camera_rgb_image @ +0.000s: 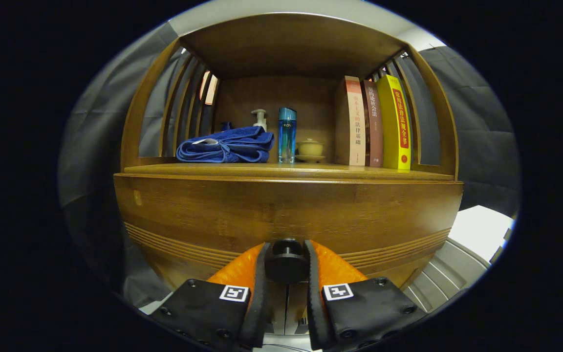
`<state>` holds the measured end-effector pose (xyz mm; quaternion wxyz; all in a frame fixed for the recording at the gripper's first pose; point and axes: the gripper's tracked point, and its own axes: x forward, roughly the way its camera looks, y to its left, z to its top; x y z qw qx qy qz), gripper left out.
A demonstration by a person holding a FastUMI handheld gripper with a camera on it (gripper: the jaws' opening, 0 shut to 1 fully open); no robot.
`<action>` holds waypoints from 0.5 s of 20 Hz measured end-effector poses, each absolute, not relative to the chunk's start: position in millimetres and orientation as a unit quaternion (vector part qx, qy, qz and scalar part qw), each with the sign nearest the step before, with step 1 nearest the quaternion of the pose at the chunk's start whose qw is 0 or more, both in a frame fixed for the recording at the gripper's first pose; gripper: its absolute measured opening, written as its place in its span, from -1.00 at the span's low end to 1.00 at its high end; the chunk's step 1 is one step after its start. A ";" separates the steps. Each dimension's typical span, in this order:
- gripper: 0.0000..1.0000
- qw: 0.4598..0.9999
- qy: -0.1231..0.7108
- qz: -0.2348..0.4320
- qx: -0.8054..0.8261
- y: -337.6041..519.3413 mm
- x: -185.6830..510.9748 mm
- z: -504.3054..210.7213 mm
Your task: Pull open the drawer, take out the items inside it, and place them on the countertop above the cabinet.
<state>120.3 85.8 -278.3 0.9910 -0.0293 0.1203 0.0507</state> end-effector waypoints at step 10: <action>-0.26 0.992 0.112 0.047 -0.022 80.6 60.0 -257.5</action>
